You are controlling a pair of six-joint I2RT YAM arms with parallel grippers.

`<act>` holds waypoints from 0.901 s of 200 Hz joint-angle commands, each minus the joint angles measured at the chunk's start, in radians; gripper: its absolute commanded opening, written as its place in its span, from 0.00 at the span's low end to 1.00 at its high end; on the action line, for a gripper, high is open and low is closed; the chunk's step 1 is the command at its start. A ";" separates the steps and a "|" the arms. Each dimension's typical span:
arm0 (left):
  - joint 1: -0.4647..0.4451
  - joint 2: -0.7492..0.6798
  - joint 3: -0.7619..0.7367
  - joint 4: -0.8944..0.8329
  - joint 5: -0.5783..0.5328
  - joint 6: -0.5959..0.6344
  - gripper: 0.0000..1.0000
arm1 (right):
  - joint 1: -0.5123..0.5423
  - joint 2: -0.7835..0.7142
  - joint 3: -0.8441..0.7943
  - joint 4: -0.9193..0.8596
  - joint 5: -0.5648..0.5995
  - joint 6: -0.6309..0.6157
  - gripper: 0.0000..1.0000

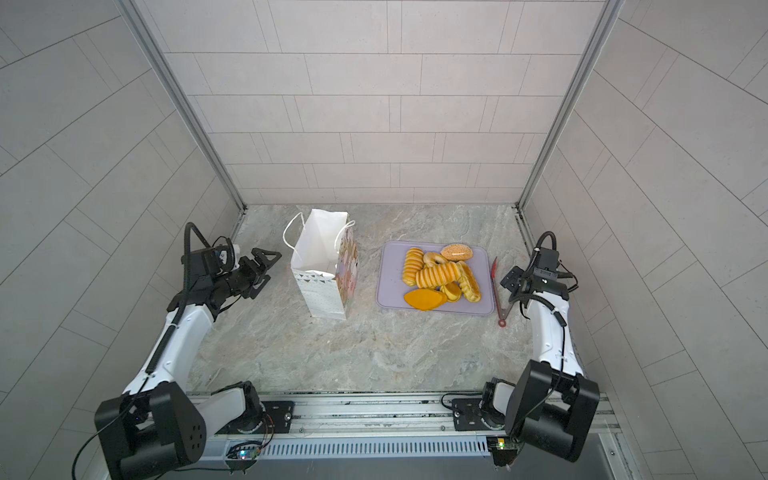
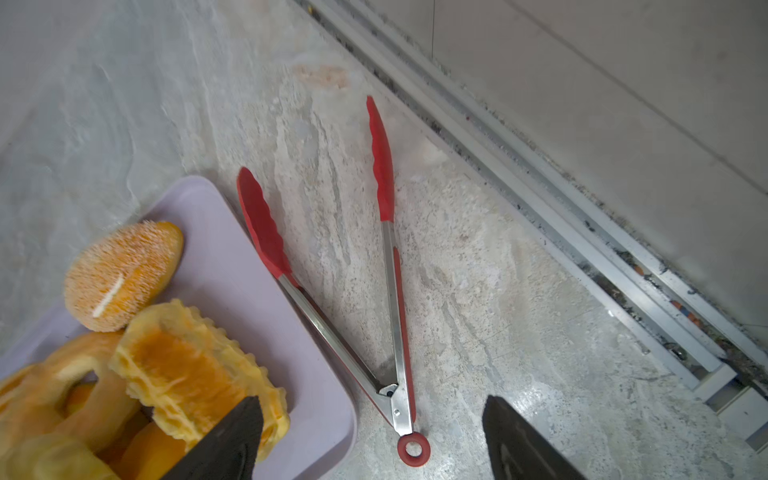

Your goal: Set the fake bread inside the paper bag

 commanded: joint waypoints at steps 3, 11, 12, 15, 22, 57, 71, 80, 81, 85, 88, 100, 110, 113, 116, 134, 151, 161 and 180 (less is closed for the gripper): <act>0.006 0.005 -0.020 0.086 0.037 -0.041 1.00 | 0.049 0.095 0.035 -0.119 0.052 -0.064 0.85; 0.006 0.008 -0.019 0.093 0.045 -0.045 1.00 | 0.058 0.134 0.052 -0.138 0.046 -0.088 0.84; 0.006 0.008 -0.018 0.093 0.046 -0.046 1.00 | 0.058 0.138 0.054 -0.141 0.047 -0.089 0.84; 0.005 0.011 -0.017 0.095 0.049 -0.047 1.00 | 0.061 0.155 0.062 -0.151 0.048 -0.093 0.84; 0.006 0.012 -0.016 0.100 0.056 -0.051 1.00 | 0.072 0.191 0.079 -0.171 0.068 -0.097 0.83; 0.018 0.024 -0.014 0.114 0.092 -0.060 1.00 | 0.100 0.301 0.111 -0.196 0.165 -0.143 0.81; 0.026 0.024 -0.016 0.119 0.105 -0.065 1.00 | 0.100 0.304 0.113 -0.190 0.178 -0.155 0.80; 0.032 0.027 -0.018 0.127 0.110 -0.068 1.00 | 0.101 0.310 0.114 -0.186 0.177 -0.163 0.80; 0.032 0.026 -0.018 0.128 0.110 -0.069 1.00 | 0.101 0.311 0.114 -0.186 0.177 -0.164 0.80; 0.034 0.027 -0.021 0.131 0.114 -0.072 1.00 | 0.101 0.316 0.117 -0.186 0.179 -0.166 0.80; 0.037 0.028 -0.021 0.133 0.116 -0.073 1.00 | 0.100 0.320 0.120 -0.186 0.183 -0.168 0.80; 0.040 0.030 -0.022 0.139 0.122 -0.077 1.00 | 0.100 0.346 0.132 -0.193 0.197 -0.173 0.79; 0.042 0.031 -0.024 0.141 0.126 -0.078 1.00 | 0.100 0.362 0.141 -0.193 0.202 -0.176 0.79; 0.041 0.031 -0.023 0.142 0.126 -0.078 1.00 | 0.101 0.366 0.143 -0.192 0.203 -0.179 0.79; 0.043 0.031 -0.023 0.141 0.128 -0.078 1.00 | 0.100 0.370 0.144 -0.191 0.205 -0.180 0.79; 0.044 0.029 -0.025 0.143 0.130 -0.079 1.00 | 0.101 0.383 0.155 -0.188 0.202 -0.182 0.78; 0.046 0.028 -0.026 0.142 0.129 -0.078 1.00 | 0.100 0.383 0.163 -0.184 0.189 -0.184 0.78; 0.048 0.028 -0.028 0.143 0.128 -0.078 1.00 | 0.101 0.383 0.166 -0.182 0.181 -0.185 0.78; 0.050 0.027 -0.028 0.142 0.129 -0.079 1.00 | 0.101 0.388 0.172 -0.179 0.172 -0.190 0.78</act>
